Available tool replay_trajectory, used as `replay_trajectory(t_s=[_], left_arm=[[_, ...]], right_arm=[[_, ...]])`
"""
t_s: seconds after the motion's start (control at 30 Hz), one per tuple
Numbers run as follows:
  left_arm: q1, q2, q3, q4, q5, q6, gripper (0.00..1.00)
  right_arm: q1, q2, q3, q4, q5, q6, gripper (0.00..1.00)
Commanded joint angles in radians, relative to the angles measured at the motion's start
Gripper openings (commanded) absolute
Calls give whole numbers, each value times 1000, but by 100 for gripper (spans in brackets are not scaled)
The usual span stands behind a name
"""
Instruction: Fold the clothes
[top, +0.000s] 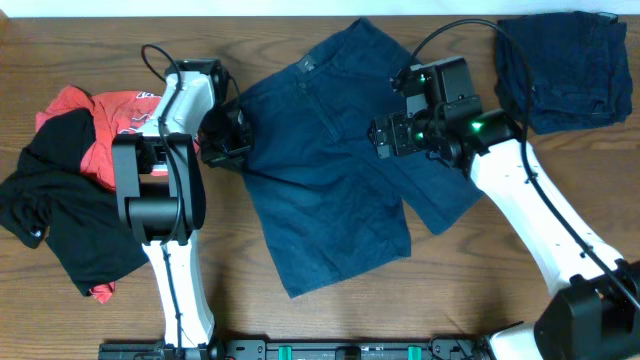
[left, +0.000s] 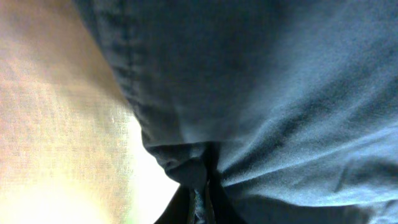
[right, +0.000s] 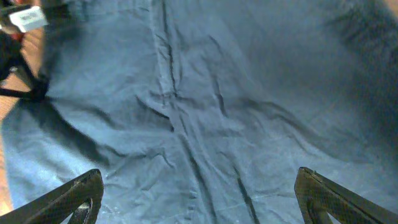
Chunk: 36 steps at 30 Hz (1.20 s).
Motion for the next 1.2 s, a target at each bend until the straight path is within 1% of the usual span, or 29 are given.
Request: replay_trajectory(t_s=[0.0, 0.13, 0.17, 0.2, 0.27, 0.3, 0.33, 0.4, 0.5, 0.53, 0.57, 0.6, 0.73, 0.77, 0.83, 0.9, 0.93, 0.97, 1.07, 1.17], left_arm=[[2, -32, -9, -25, -87, 31, 6], [9, -35, -9, -32, -121, 32, 6], [10, -35, -9, -37, -139, 32, 10], [9, -35, -9, -43, -164, 32, 16], [8, -35, -8, -45, -193, 31, 36], [8, -37, -8, -45, -194, 31, 41], [8, -38, -8, -45, -195, 31, 49], [8, -51, -8, -41, -198, 31, 56], [8, -90, -6, -27, -198, 31, 59], [8, -111, -5, -23, -198, 31, 63], [8, -133, -3, -19, -198, 31, 64], [8, -163, -3, -11, -198, 31, 67], [8, -308, -3, 24, -197, 31, 70], [8, -343, -3, 35, -197, 31, 70], [8, -425, -3, 63, -197, 31, 73], [8, -495, -3, 89, -197, 31, 75], [8, -525, -3, 100, -197, 31, 76], [8, -551, -3, 112, -198, 31, 77], [8, -618, -3, 143, -197, 31, 77], [8, -649, -3, 159, -197, 31, 77]], right_arm=[[-2, 17, -7, -3, 5, 22, 96], [-17, 18, -7, -3, 10, 45, 98], [-24, 18, -7, -6, 18, 60, 98], [-31, 18, -7, -11, 21, 69, 99], [-48, 18, -7, -24, 20, 71, 99], [-55, 18, -7, -31, 20, 71, 99], [-60, 18, -7, -37, 20, 71, 99], [-67, 18, -7, -45, 20, 71, 99], [-69, 18, -7, -48, 20, 70, 99], [-69, 18, -7, -48, 20, 70, 99], [-69, 19, -7, -48, 20, 70, 99], [-69, 21, -7, -48, 20, 70, 99], [-69, 50, -7, -51, 20, 70, 99], [-69, 63, -7, -52, 20, 70, 93], [-64, 100, -8, -57, 26, 70, 64], [-57, 140, -8, -52, 44, 71, 24], [-51, 164, -8, -47, 53, 71, 13], [-45, 183, -8, -42, 58, 71, 8], [-22, 256, -8, -32, 92, 90, 2], [-4, 321, -8, -20, 95, 101, 1]])
